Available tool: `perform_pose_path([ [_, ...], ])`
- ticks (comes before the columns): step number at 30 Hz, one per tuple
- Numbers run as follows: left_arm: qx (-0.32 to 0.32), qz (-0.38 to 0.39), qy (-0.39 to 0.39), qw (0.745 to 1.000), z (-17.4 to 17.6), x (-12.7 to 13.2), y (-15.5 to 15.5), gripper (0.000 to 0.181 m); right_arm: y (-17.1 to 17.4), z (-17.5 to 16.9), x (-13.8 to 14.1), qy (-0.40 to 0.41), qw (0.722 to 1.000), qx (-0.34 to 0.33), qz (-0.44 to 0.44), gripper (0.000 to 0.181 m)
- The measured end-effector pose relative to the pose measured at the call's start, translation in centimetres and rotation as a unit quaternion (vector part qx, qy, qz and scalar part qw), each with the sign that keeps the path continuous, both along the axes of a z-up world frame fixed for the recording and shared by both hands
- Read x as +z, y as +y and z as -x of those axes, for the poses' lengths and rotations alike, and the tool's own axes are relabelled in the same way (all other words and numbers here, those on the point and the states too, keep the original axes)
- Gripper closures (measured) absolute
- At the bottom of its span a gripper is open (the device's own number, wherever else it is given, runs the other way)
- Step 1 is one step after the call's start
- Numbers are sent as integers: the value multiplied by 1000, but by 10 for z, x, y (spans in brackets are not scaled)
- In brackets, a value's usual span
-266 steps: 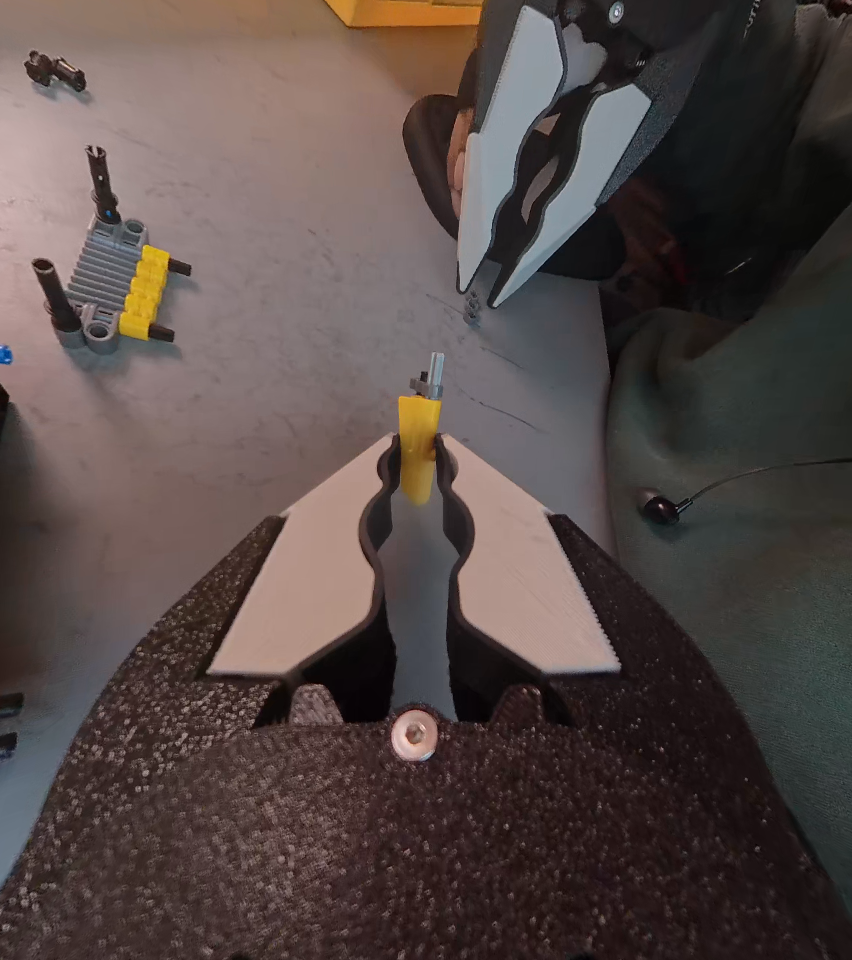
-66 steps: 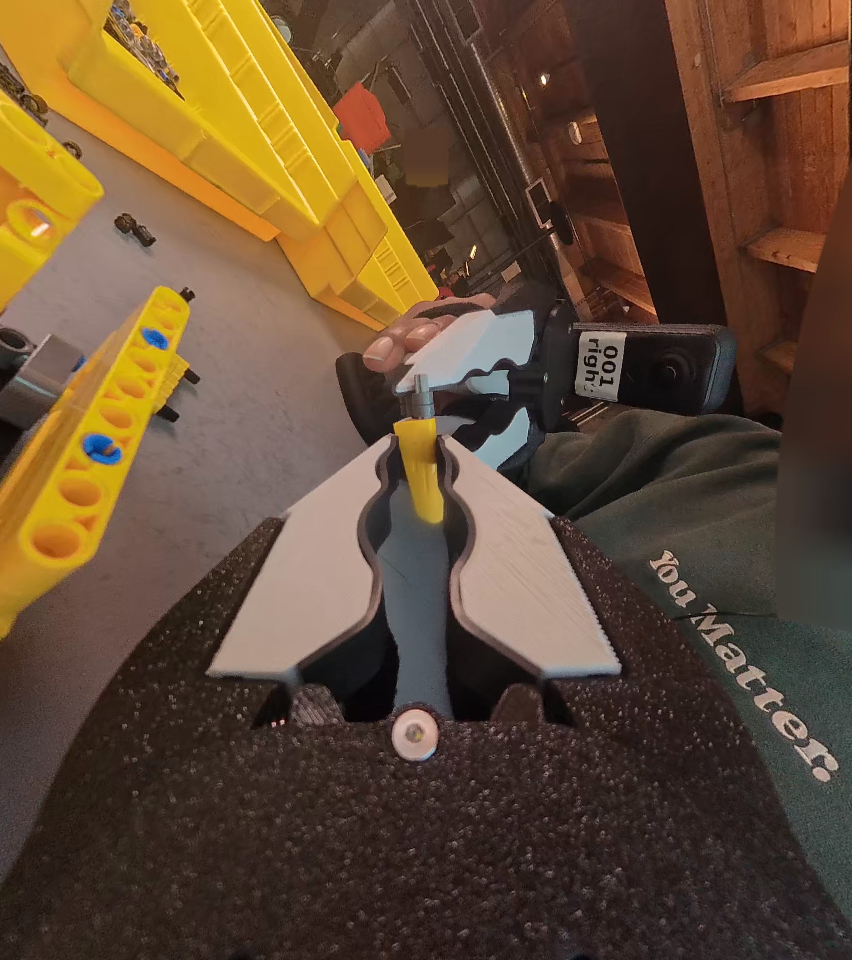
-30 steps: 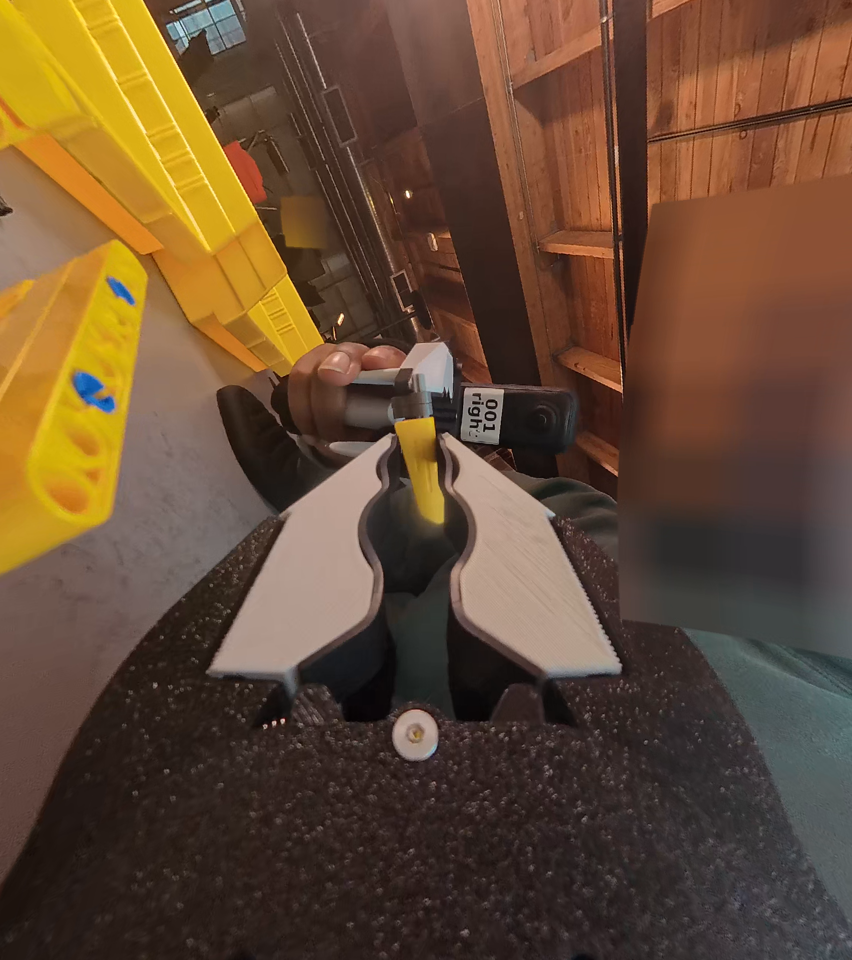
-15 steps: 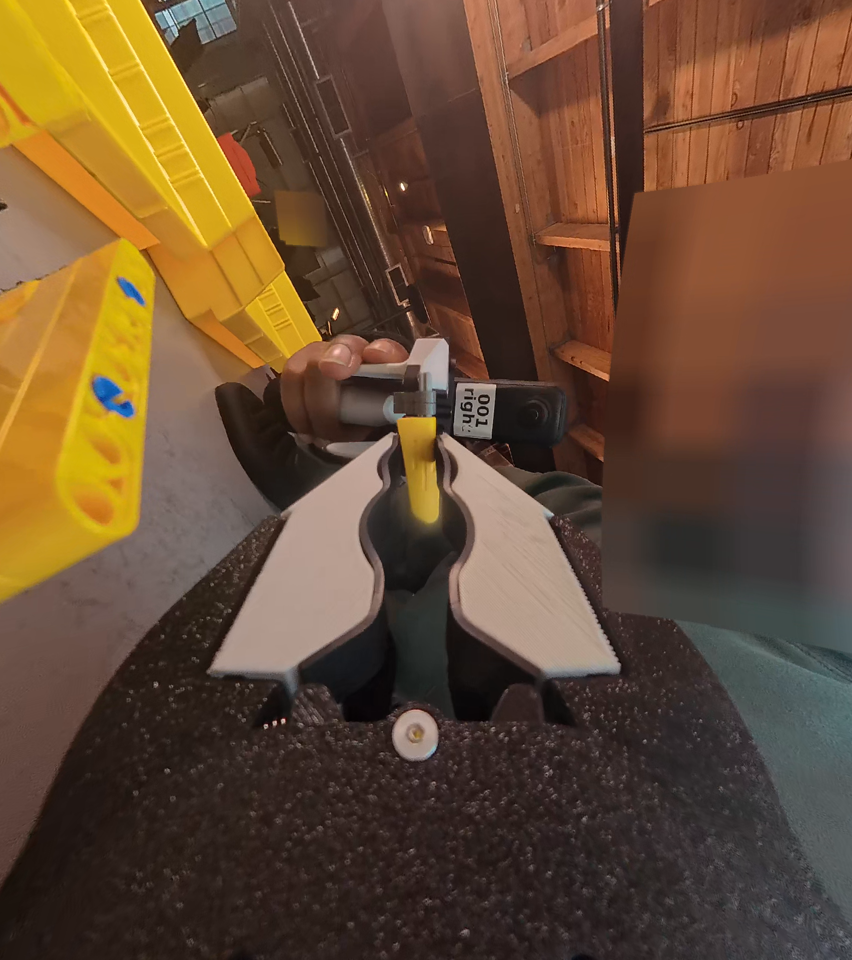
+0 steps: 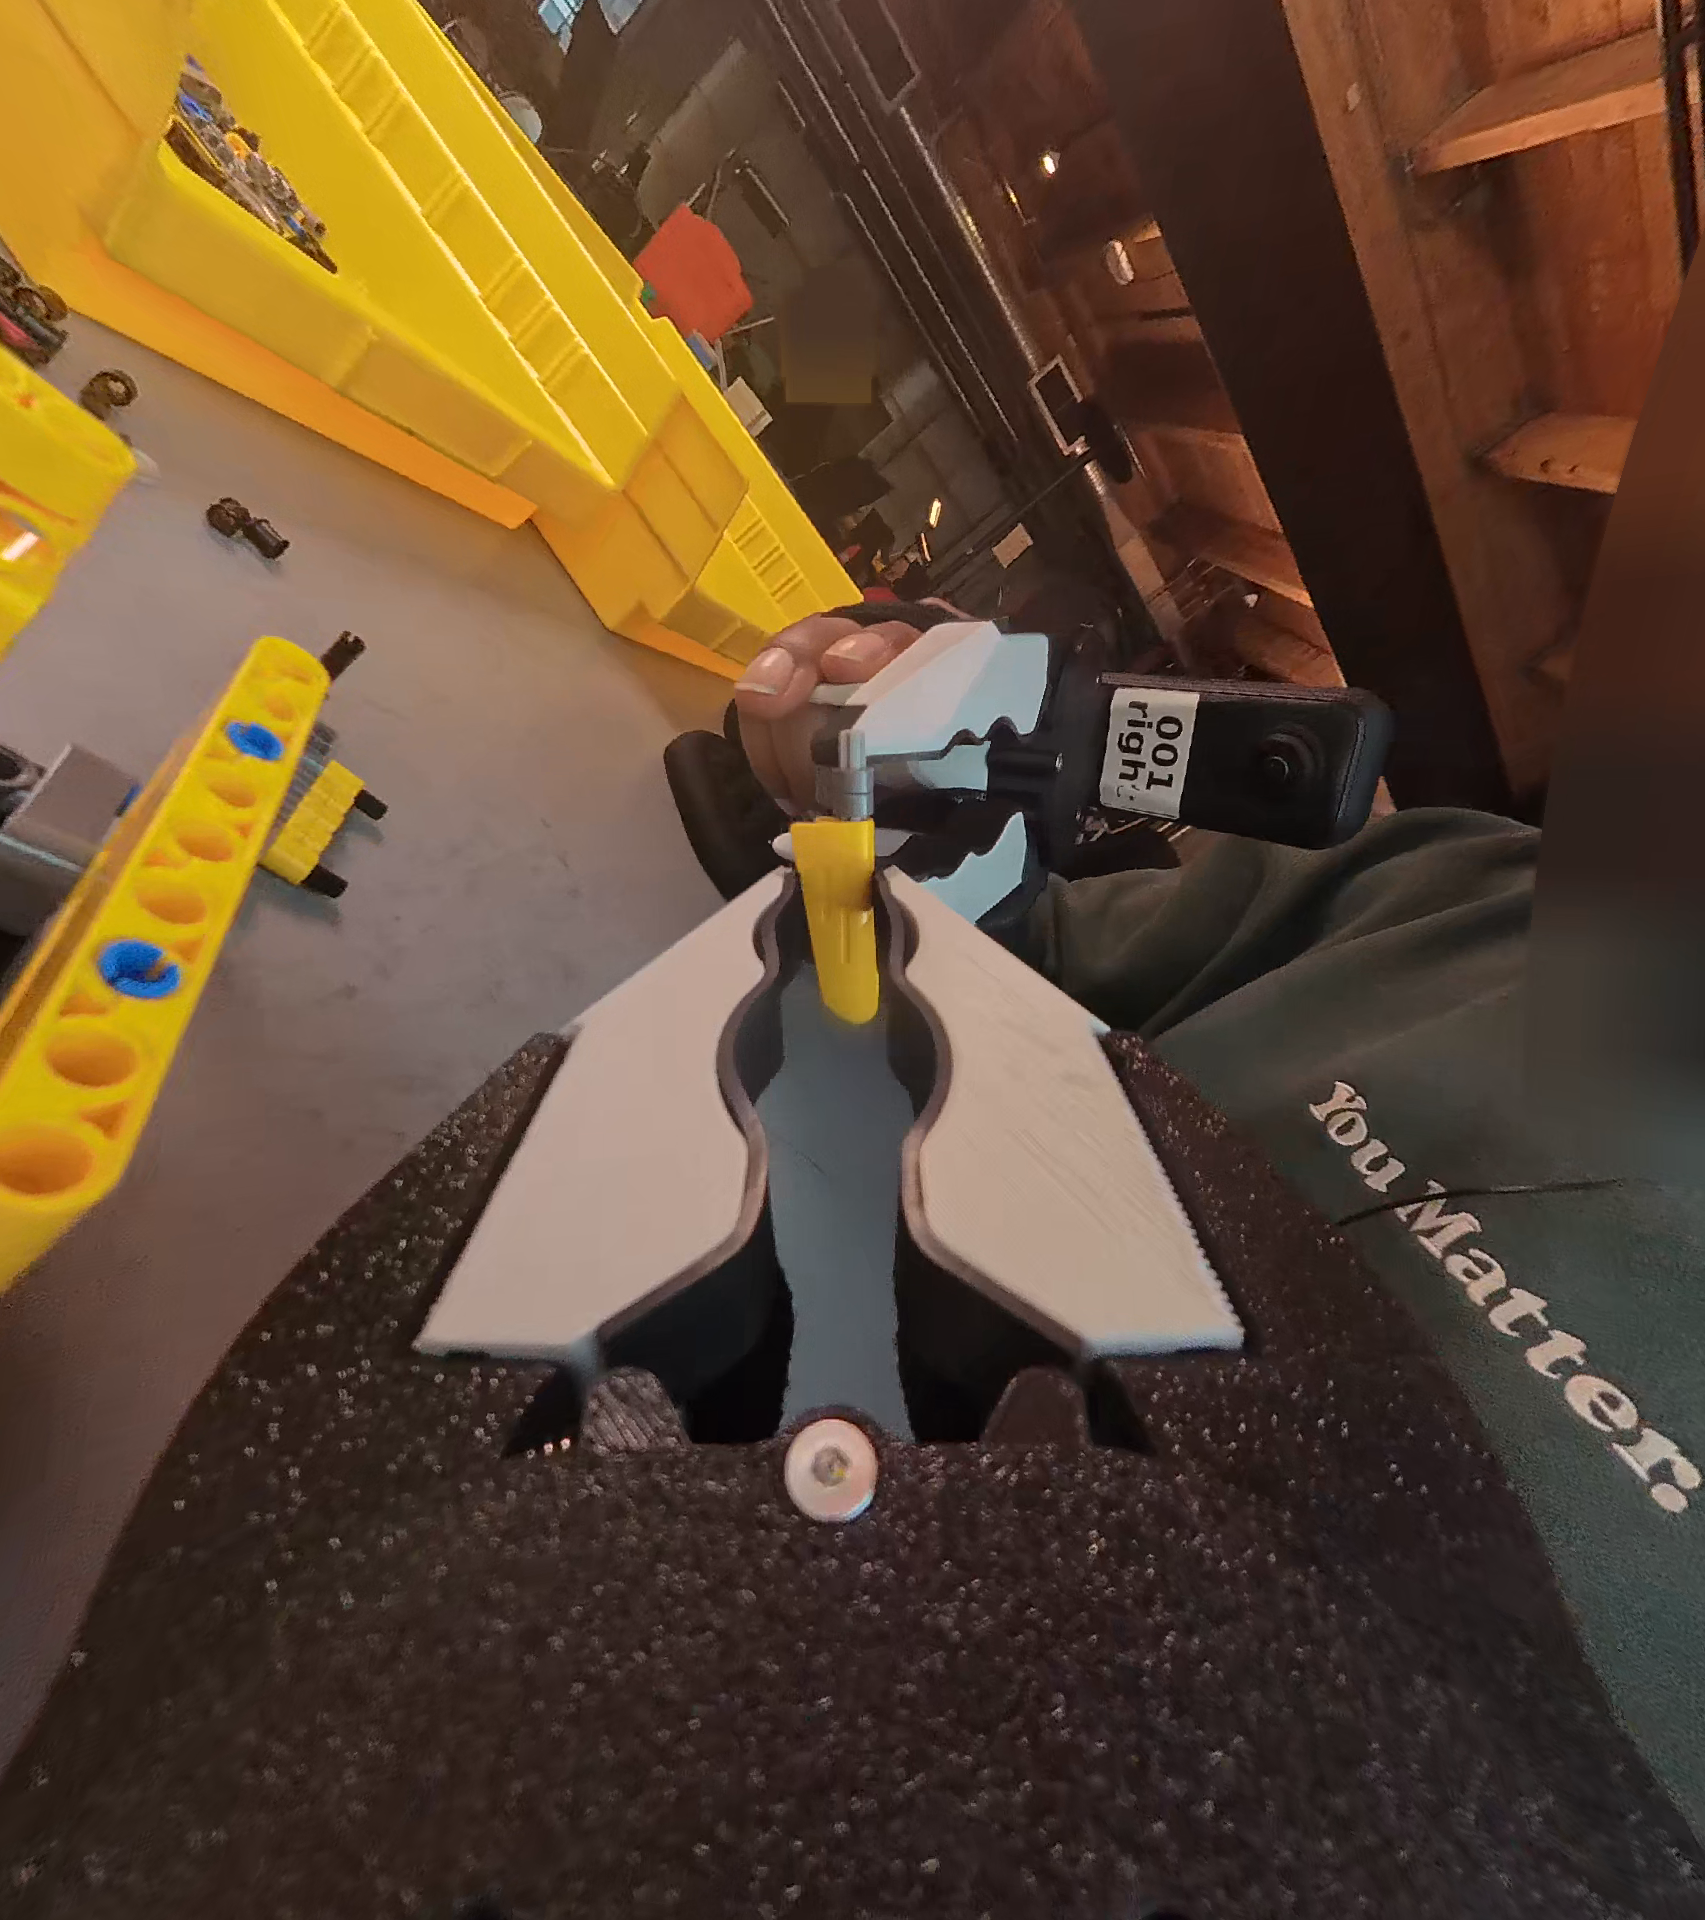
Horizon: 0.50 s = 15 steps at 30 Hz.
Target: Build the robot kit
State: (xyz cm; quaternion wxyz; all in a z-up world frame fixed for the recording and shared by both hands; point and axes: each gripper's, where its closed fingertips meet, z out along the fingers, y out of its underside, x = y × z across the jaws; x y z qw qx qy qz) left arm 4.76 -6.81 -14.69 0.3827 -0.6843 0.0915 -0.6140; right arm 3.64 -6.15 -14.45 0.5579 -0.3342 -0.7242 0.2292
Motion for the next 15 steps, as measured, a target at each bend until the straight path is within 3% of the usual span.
perform_pose_path([
  [15, 74, -22, 98, 992, 10, -9, 12, 170, 13, 10, -10, -14, 998, -58, -21, 158],
])
